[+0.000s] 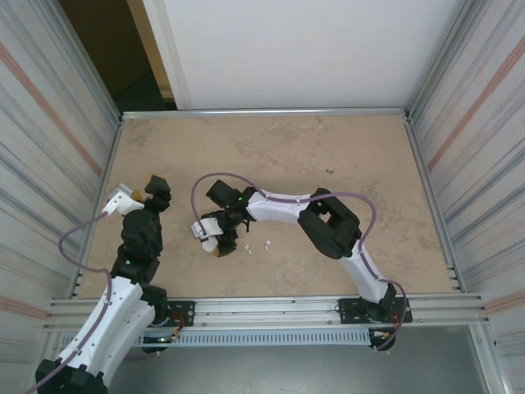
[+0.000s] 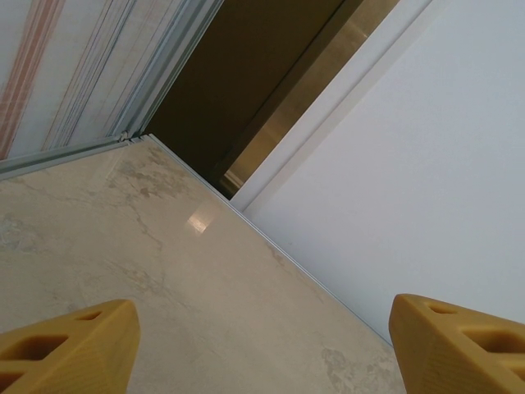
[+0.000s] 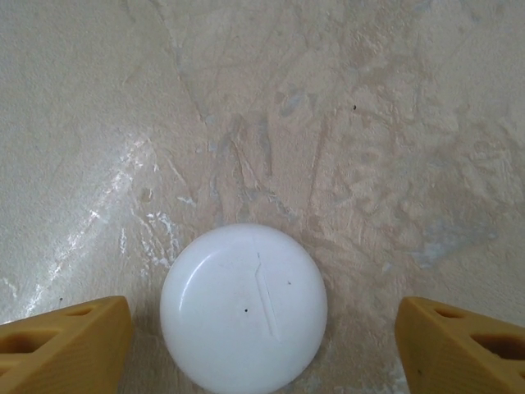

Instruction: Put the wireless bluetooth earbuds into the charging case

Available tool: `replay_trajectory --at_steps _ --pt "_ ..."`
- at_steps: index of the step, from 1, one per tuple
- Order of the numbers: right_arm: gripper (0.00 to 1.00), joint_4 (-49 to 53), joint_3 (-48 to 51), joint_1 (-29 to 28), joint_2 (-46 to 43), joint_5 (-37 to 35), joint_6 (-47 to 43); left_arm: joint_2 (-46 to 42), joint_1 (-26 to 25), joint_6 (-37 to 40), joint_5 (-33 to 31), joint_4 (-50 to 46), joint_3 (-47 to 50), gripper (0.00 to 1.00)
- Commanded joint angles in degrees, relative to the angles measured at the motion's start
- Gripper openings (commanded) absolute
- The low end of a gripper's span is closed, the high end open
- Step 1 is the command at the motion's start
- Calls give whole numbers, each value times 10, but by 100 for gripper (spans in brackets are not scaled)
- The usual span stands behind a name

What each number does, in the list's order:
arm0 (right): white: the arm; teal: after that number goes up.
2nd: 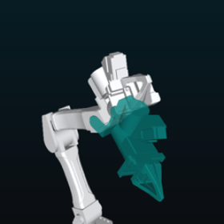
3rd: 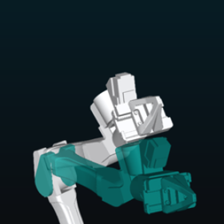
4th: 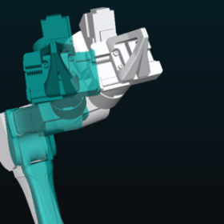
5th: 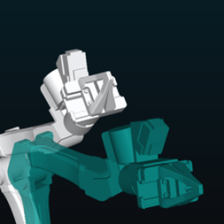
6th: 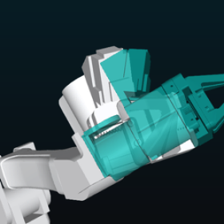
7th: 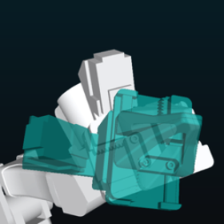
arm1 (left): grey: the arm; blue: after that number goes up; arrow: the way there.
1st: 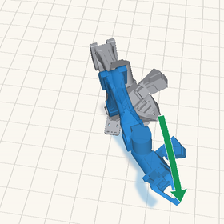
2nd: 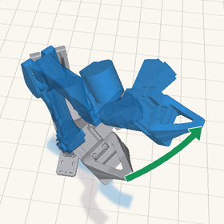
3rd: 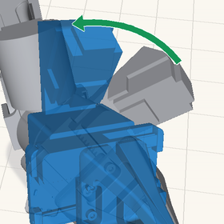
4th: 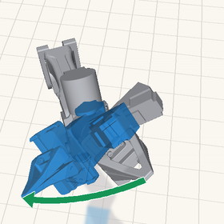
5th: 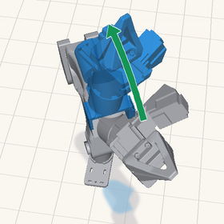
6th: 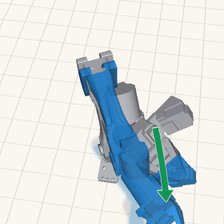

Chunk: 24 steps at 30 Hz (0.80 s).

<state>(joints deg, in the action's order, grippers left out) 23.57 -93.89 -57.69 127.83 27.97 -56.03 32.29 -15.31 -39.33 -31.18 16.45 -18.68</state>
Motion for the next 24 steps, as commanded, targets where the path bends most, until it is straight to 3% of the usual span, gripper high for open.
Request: replay_trajectory --at_steps 1,16,19,24 --pt "79 32 -27 -3 20 6 -3 -7 6 -13 -11 -1 6 79" --pt "58 63 -57 -5 46 7 -2 -4 7 -14 -11 0 6 79" --pt "52 45 -46 -5 35 3 6 -4 6 -14 -11 0 6 80" --pt "51 -24 2 2 -8 0 31 -5 7 -15 -11 0 5 80"
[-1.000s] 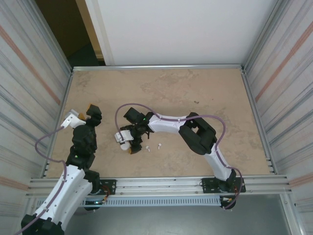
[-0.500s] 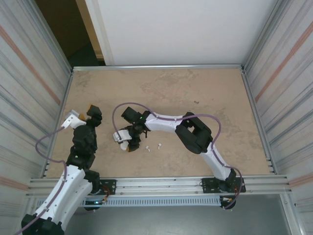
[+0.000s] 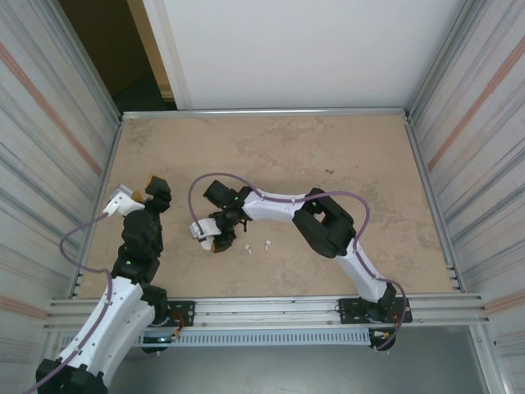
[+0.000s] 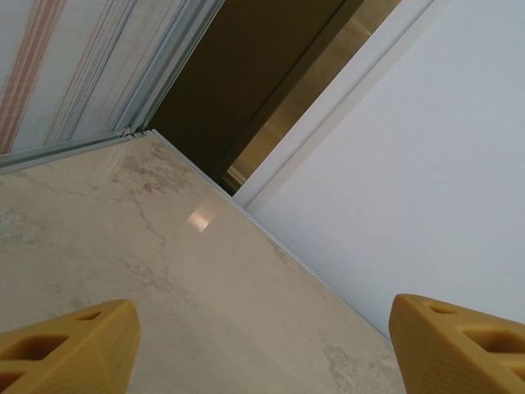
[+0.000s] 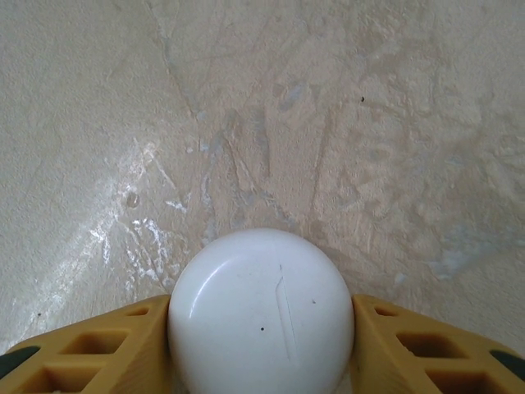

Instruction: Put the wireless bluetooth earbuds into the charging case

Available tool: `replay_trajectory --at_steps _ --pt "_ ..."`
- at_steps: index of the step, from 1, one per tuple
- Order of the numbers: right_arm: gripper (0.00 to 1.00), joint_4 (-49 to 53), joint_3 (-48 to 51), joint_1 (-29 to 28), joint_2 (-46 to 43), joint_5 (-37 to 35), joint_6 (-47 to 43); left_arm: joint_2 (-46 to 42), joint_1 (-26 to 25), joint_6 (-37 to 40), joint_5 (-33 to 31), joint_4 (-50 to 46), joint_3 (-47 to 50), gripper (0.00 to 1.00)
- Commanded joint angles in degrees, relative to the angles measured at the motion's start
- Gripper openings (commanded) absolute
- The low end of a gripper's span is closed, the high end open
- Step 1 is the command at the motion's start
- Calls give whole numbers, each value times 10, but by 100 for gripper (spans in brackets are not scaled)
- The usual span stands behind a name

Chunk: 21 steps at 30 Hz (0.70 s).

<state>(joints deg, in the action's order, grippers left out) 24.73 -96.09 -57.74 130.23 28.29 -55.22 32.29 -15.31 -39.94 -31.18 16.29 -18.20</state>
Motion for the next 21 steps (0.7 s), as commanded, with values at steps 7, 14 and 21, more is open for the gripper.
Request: replay_trajectory --at_steps 7,14,21 --pt "48 -122 101 19 -116 -16 79 -4 6 -4 -1 5 -1 79" --pt "48 -204 200 53 -228 -73 131 6 7 10 36 28 -7 78" --pt "48 -263 297 100 -350 -146 178 45 8 36 104 51 -34 78"
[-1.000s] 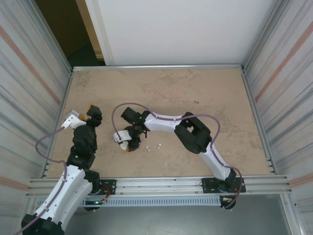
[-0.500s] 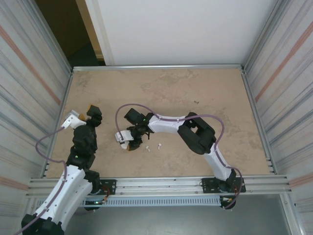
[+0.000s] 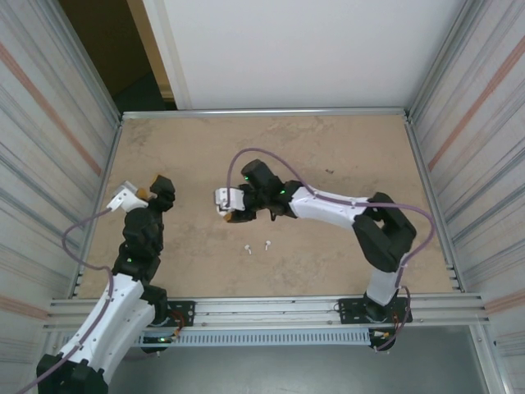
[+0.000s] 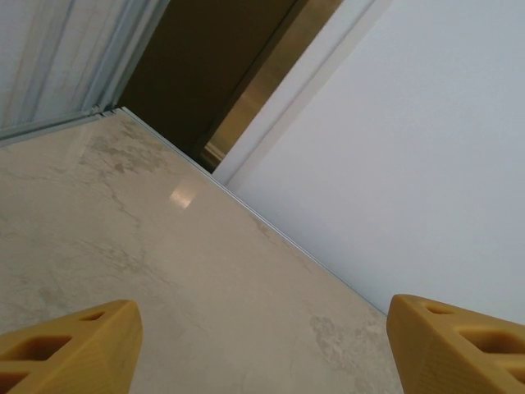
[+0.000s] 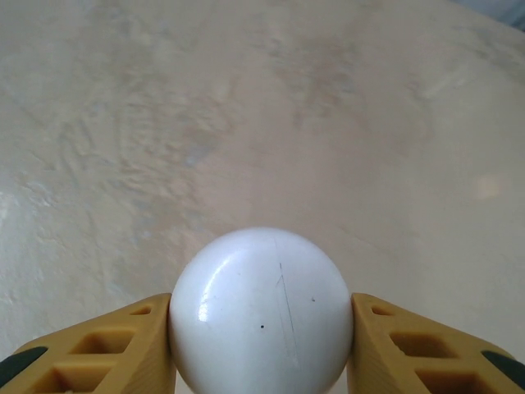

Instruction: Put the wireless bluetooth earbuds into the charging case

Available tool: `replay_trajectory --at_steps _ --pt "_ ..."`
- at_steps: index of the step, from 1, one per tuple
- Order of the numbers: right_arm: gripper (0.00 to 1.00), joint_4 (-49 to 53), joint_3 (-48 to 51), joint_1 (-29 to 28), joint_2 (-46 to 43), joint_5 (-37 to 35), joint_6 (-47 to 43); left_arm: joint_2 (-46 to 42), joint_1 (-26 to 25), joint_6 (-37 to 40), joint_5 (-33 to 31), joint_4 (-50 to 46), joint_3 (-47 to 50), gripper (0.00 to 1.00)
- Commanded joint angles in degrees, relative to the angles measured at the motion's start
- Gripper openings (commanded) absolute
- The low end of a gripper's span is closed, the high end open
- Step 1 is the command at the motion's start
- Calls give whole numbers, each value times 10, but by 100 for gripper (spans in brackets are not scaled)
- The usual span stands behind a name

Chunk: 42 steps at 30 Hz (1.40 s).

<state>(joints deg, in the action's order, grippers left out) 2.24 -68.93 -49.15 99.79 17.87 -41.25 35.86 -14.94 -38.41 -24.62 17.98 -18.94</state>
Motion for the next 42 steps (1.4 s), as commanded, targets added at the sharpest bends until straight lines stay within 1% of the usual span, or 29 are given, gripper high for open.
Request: replay_trajectory --at_steps 1,3,6,9,10,13,16,18,20,26,30,31,33,39,42 --pt "48 -47 39 20 -65 -50 44 19 5 27 52 42 -31 78" --pt "48 -60 64 33 -99 -61 52 36 4 45 92 62 -42 78" --pt "48 -78 99 50 -150 -79 63 68 6 75 173 78 -72 79" --pt "48 -91 128 70 -200 -89 85 111 6 100 268 95 -110 80" --pt "48 -98 139 77 -217 -91 93 130 5 104 311 103 -124 81" --pt "48 -127 171 99 -266 -99 113 186 6 93 431 139 -163 81" --pt "48 -138 194 120 -308 -97 124 234 5 48 508 204 -181 79" --pt "48 -139 205 132 -333 -100 128 258 1 17 535 236 -189 79" --pt "48 -145 215 143 -356 -103 130 276 -6 7 558 241 -206 78" --pt "48 -159 233 160 -415 -106 134 308 -56 41 593 184 -271 79" --pt "48 -168 240 160 -428 -111 130 337 -81 34 621 167 -309 79" --pt "48 -171 243 160 -444 -114 130 345 -88 28 622 168 -316 79" --pt "48 -180 245 161 -449 -121 128 360 -102 18 623 172 -329 79" --pt "48 -198 234 161 -446 -134 120 407 -144 6 654 169 -380 77" --pt "48 -200 230 161 -444 -137 120 417 -161 13 651 158 -396 75"
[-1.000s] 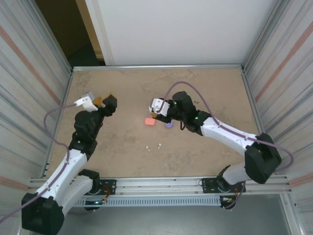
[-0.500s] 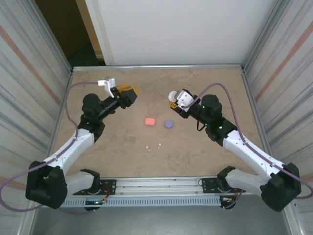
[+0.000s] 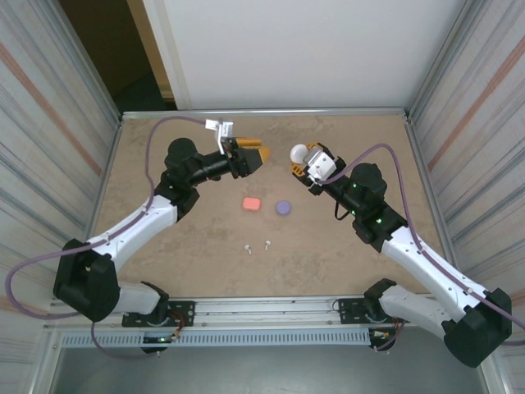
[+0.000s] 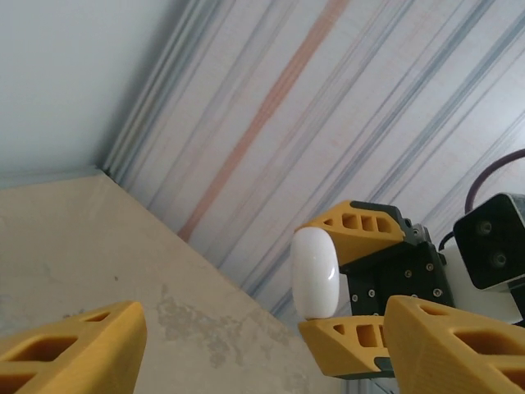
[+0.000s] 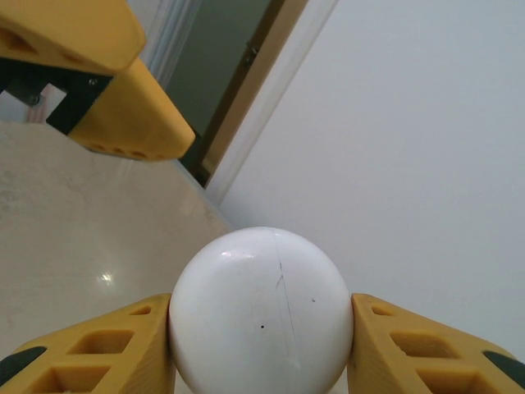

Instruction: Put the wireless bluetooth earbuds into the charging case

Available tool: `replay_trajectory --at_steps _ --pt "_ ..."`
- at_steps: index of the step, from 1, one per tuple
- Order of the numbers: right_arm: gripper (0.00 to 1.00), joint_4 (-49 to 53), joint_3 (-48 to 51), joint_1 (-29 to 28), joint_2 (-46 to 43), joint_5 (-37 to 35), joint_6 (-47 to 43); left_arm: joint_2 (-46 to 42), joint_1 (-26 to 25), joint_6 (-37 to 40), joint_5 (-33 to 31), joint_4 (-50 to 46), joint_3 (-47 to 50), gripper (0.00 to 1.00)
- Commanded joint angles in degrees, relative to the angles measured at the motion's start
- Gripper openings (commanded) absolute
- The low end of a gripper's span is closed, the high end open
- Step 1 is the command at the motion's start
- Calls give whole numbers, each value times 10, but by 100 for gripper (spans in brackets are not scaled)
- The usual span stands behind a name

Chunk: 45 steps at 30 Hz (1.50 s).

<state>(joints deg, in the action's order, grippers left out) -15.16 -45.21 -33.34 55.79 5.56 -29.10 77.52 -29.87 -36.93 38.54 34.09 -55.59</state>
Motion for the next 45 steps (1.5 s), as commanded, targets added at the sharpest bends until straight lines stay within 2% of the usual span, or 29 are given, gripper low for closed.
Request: replay_trajectory --at_steps 1,14,26,32,45 --pt "48 -29 -7 3 -3 -15 -2 1 -16 1 15 -7 -33 75" --pt "48 -52 -27 3 25 -6 8 28 -48 9 7 -16 -63 72" --pt "48 -63 -34 0 36 0 16 65 -58 16 20 -32 -93 71" --pt "48 -62 -34 -1 36 2 19 83 -67 23 28 -44 -112 66" --pt "48 -60 -33 -3 32 4 19 106 -74 32 36 -63 -134 43"
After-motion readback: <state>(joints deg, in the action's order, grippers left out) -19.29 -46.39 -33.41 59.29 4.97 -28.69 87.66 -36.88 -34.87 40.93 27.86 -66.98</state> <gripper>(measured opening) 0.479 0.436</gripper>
